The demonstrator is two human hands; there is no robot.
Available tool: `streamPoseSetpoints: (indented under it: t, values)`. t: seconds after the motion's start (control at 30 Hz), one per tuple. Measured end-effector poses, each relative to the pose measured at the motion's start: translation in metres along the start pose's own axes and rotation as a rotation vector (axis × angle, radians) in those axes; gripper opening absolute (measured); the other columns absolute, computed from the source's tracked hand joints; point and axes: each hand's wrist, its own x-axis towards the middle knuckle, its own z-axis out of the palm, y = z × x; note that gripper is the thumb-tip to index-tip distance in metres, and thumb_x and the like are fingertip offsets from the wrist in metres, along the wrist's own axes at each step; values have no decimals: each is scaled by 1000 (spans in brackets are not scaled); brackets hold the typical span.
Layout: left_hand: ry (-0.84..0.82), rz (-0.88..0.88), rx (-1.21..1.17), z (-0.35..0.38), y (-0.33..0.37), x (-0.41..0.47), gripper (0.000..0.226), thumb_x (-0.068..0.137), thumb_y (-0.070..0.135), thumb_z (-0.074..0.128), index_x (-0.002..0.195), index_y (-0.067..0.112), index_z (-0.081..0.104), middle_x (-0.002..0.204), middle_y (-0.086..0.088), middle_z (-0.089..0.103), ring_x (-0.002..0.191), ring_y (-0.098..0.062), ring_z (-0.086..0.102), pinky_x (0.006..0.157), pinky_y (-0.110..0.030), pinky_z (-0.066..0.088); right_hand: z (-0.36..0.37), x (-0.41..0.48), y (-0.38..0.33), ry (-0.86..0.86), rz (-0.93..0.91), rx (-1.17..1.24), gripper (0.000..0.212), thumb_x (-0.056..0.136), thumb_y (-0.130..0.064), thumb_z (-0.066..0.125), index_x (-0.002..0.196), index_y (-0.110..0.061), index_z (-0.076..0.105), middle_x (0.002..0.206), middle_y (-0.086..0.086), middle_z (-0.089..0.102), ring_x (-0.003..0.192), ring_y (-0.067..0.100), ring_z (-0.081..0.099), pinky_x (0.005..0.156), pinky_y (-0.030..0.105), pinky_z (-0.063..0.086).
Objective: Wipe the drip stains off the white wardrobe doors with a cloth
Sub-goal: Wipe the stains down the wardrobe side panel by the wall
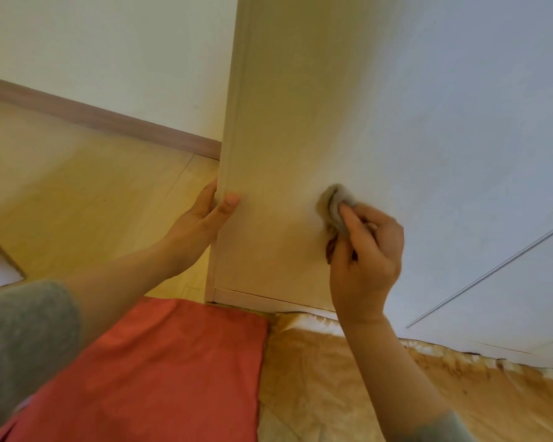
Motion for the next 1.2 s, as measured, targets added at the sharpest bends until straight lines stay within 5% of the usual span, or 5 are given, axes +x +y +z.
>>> streamPoseSetpoints:
  t: [0.33, 0.6, 0.8, 0.97, 1.2]
  values:
    - [-52, -26, -49, -7, 9, -1, 70, 79, 70, 39, 142, 40, 44, 121, 17, 59, 108, -2, 59, 102, -30, 48, 27, -128, 28, -604, -195, -107, 36, 65, 1, 75, 98, -14, 76, 104, -6, 51, 90, 15, 51, 59, 25, 51]
    - [-64, -89, -122, -12, 9, -1, 40, 78, 66, 45, 113, 49, 56, 121, 20, 65, 118, -2, 59, 101, -30, 48, 31, -12, -35, -99, -138, 61, 18, 89, 5, 64, 102, -1, 75, 102, 6, 59, 91, 21, 52, 82, 19, 43]
    - [-101, -122, -169, -16, 14, 1, 57, 75, 72, 39, 125, 46, 53, 128, 24, 59, 122, -5, 54, 94, -26, 48, 64, -48, -21, -231, -365, -21, 13, 91, -5, 67, 101, -4, 75, 102, 6, 60, 87, 22, 54, 70, 31, 51]
    - [-85, -151, -181, -15, 17, 0, 30, 94, 62, 29, 108, 51, 53, 120, 28, 58, 115, -2, 55, 83, -21, 48, 70, -108, -5, -507, -420, -86, 16, 89, -15, 61, 92, -14, 76, 98, -4, 46, 82, 14, 47, 54, 30, 52]
    - [-76, -161, -154, -24, 7, 6, 52, 101, 58, 23, 142, 35, 46, 146, 15, 49, 133, -13, 47, 102, -32, 45, 69, -36, -49, -215, -281, 1, 17, 91, -3, 65, 106, -2, 74, 102, 2, 50, 87, 21, 50, 70, 25, 44]
